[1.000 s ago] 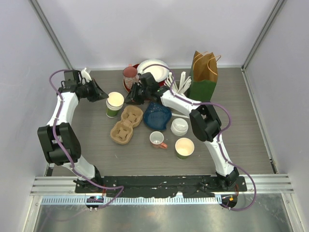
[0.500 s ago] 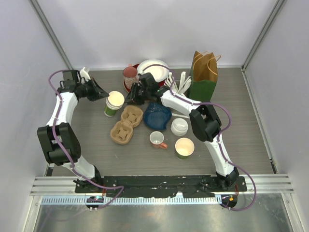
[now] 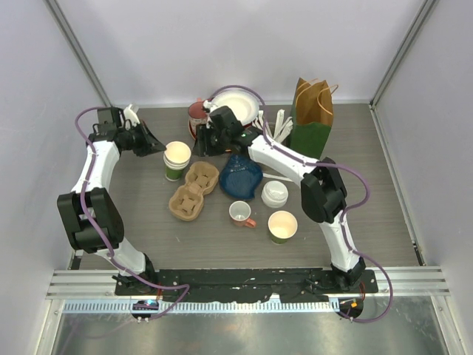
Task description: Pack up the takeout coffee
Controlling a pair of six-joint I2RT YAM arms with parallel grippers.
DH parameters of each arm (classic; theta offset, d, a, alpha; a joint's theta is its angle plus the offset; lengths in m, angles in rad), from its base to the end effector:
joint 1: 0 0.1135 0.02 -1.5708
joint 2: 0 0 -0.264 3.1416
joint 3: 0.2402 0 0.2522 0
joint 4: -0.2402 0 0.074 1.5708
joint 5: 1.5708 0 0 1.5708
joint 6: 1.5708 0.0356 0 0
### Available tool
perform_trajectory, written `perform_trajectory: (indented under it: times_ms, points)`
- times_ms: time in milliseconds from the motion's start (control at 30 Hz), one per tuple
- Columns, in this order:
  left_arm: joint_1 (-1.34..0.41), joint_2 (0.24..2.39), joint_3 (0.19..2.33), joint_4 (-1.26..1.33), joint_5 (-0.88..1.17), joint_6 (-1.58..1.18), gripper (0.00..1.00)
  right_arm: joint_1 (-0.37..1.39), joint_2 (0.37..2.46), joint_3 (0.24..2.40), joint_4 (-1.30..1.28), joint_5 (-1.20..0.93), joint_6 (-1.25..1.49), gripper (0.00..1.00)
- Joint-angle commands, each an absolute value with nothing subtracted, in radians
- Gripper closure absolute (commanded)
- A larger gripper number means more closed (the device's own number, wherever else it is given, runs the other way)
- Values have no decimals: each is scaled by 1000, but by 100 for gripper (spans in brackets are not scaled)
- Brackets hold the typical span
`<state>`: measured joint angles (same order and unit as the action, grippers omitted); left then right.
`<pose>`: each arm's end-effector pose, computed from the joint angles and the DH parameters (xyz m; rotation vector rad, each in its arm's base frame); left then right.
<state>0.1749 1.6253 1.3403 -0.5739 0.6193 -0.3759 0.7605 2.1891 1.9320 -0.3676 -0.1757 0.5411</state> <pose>0.3518 0.0412 0.2878 -0.3728 2.3553 -0.8421 0.3678 0.3586 0.2606 -0.3607 2.3123 0.8887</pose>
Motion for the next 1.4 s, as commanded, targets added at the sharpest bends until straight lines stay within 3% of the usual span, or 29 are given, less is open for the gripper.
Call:
perform_trajectory:
  times_ms: [0, 167, 433, 900, 1233, 1333, 1367]
  points:
    - [170, 1617, 1353, -566, 617, -353, 97, 811, 2068, 1979, -279, -167, 261, 49]
    - [172, 1628, 1332, -558, 621, -360, 97, 882, 2118, 2063, -278, -187, 22, 45]
    - [172, 1621, 1319, -564, 632, -357, 96, 931, 2335, 2352, -448, -152, -20, 47]
    - [172, 1618, 1312, -565, 641, -356, 96, 931, 2381, 2330, -420, -120, -3, 66]
    - [172, 1617, 1341, -583, 660, -356, 96, 931, 2365, 2327, -439, -100, -20, 93]
    - [172, 1621, 1356, -594, 647, -359, 90, 936, 2343, 2318, -436, -77, -38, 99]
    - [173, 1621, 1361, -598, 643, -357, 84, 936, 2336, 2313, -433, -71, -43, 99]
